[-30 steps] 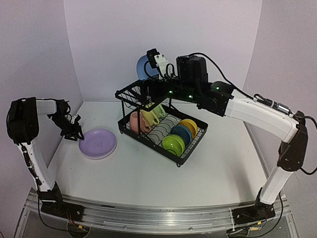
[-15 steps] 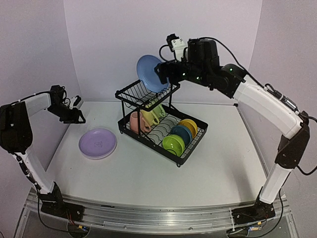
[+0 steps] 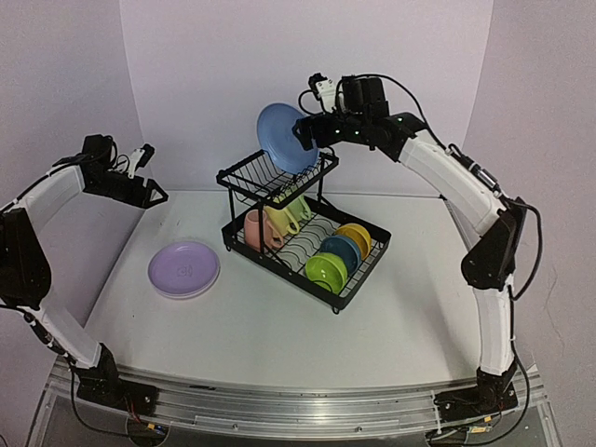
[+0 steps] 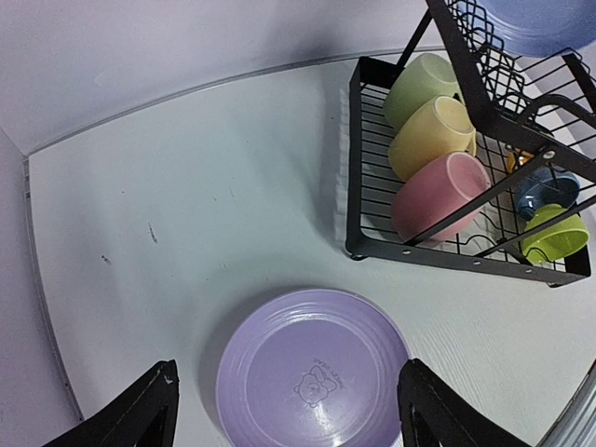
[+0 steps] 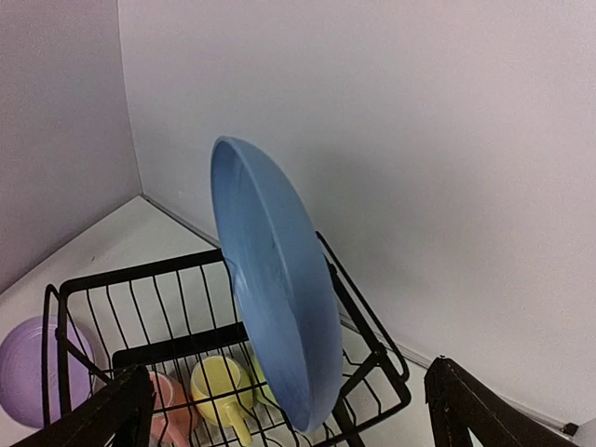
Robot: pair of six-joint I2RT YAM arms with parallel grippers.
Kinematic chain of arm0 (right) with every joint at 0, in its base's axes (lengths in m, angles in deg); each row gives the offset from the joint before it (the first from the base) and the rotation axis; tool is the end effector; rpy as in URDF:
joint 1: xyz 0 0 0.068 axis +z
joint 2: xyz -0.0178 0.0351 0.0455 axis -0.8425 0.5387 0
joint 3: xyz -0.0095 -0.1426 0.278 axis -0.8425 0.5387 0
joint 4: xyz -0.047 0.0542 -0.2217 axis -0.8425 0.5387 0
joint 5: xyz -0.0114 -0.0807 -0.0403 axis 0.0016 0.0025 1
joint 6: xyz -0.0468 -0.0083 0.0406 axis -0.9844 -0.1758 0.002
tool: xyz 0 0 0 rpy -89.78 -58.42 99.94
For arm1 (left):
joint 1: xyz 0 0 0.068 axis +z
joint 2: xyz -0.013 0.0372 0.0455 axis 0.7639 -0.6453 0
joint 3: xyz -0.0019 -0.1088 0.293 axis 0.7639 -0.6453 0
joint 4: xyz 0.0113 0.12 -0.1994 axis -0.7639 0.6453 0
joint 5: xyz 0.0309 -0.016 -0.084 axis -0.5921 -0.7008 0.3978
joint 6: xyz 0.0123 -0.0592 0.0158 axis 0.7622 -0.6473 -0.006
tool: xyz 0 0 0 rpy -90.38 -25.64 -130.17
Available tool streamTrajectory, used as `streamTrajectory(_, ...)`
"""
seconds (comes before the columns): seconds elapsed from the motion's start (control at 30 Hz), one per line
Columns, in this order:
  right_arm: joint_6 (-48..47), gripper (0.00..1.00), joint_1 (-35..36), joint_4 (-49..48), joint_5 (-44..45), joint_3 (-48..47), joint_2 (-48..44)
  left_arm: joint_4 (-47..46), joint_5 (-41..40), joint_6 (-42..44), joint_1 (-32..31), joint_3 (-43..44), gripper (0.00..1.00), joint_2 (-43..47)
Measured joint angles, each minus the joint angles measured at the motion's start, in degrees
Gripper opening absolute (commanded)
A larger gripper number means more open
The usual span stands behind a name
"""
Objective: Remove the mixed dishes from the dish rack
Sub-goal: Pick up the plate from the dish rack.
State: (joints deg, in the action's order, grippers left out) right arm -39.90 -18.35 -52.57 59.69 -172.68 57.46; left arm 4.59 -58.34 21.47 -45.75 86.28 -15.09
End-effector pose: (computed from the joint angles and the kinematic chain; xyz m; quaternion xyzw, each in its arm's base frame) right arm 0.3921 0.3049 0.4557 -0.2500 0.7363 0.0832 0.6232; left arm 0.3149 -0.0023 0.3641 0.2168 0.8744 -0.1740 0.3976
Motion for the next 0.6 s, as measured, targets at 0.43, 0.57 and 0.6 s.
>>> streamTrajectory(0.43,-4.7,0.10,-1.2,-7.9,4.5,0.2,5.8,1.7,2.7,0.2,-1.0,1.8,0.81,0.0)
streamTrajectory(0.57,-4.5,0.00,-1.1,-13.1,6.0,4.9,5.1,1.8,3.4,0.2,-1.0,2.3,0.81,0.0)
streamTrajectory(0.6,-4.6,0.00,-1.1,-14.0,6.5,5.4,5.0,1.8,3.6,0.2,-1.0,2.4,0.81,0.0)
